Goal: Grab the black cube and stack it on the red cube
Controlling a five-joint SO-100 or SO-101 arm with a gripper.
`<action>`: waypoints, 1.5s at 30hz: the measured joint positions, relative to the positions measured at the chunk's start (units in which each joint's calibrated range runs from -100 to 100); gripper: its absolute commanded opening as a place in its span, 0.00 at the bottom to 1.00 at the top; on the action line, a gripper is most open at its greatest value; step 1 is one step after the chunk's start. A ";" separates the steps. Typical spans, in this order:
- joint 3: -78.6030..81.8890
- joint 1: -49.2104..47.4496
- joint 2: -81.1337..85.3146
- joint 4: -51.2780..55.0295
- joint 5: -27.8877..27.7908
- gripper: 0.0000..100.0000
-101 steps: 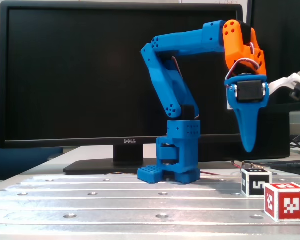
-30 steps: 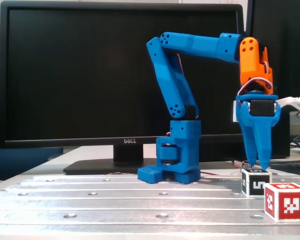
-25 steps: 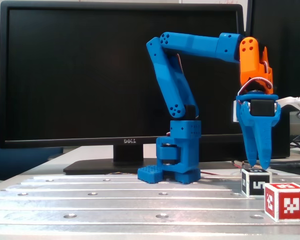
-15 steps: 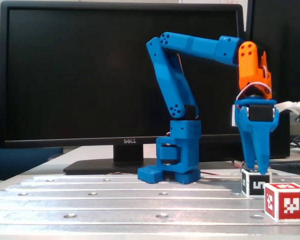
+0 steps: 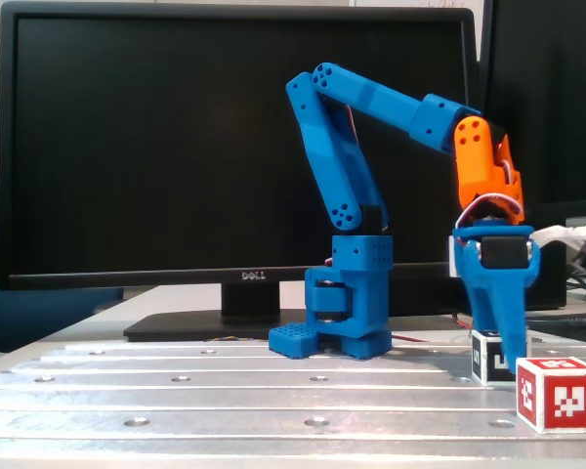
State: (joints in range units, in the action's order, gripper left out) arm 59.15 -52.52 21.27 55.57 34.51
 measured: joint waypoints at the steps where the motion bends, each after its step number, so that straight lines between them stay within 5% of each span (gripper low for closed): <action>1: 0.09 0.00 0.00 -0.09 0.00 0.28; 45: 0.36 1.63 0.00 0.00 -1.26 0.28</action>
State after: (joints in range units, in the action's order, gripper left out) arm 59.51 -50.89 21.27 55.57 33.25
